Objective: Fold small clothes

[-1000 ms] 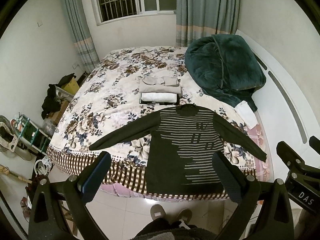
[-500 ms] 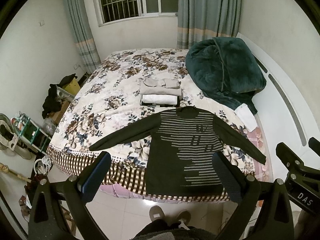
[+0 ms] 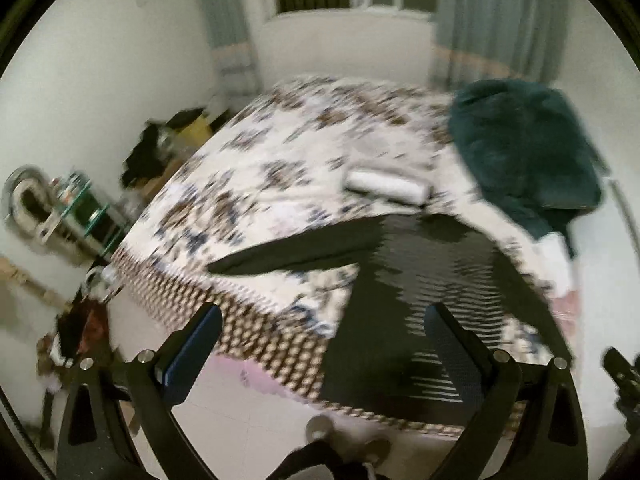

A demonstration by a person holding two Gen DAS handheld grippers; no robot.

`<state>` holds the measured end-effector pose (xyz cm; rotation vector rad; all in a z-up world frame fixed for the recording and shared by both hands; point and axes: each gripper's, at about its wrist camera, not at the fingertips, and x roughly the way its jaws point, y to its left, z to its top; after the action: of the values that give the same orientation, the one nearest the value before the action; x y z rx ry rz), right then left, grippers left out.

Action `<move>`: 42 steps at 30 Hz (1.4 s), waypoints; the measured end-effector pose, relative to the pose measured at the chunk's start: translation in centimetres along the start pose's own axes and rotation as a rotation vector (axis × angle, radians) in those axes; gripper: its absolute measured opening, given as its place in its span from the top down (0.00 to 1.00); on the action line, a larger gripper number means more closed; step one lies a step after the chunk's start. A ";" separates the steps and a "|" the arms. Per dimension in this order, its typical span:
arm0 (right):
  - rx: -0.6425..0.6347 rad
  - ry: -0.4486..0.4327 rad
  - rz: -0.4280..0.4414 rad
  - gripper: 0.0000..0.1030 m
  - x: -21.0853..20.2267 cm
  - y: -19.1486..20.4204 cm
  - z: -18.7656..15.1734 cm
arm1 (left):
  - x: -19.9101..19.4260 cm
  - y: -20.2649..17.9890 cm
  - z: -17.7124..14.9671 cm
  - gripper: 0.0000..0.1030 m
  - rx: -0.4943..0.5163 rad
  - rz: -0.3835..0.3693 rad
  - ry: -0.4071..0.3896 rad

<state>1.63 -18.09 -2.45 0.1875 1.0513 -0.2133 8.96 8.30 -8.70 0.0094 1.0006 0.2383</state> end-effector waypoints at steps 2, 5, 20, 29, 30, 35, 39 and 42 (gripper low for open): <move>0.012 0.042 -0.011 0.00 4.2 0.0 -0.6 | 3.5 1.0 0.1 0.00 -0.013 0.061 0.028; 0.054 0.108 -0.027 0.00 10.4 0.0 -1.8 | 8.5 3.6 -0.9 0.00 -0.026 0.120 0.080; 0.398 0.361 -0.142 0.31 38.5 -1.1 -5.4 | 38.3 7.8 0.7 0.00 0.022 0.174 0.302; 0.573 0.304 -0.219 0.58 46.8 -6.9 -6.7 | 46.2 -0.5 2.5 0.00 0.227 0.126 0.255; 0.610 0.291 -0.227 0.59 47.2 -8.5 -6.8 | 46.7 -2.0 2.6 0.00 0.246 0.116 0.249; 0.855 0.210 -0.227 0.57 48.1 -18.5 -8.3 | 48.5 -9.1 2.5 0.00 0.331 0.066 0.247; 1.107 0.121 -0.172 0.48 48.0 -27.5 -10.5 | 49.3 -14.8 1.8 0.00 0.399 0.048 0.240; 1.275 0.047 -0.156 0.45 47.8 -33.7 -12.2 | 49.8 -17.8 1.0 0.00 0.419 0.048 0.252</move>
<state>5.44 -51.52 -51.84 1.2584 0.8424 -1.0115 38.97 1.17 -51.64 0.3931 1.2877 0.0706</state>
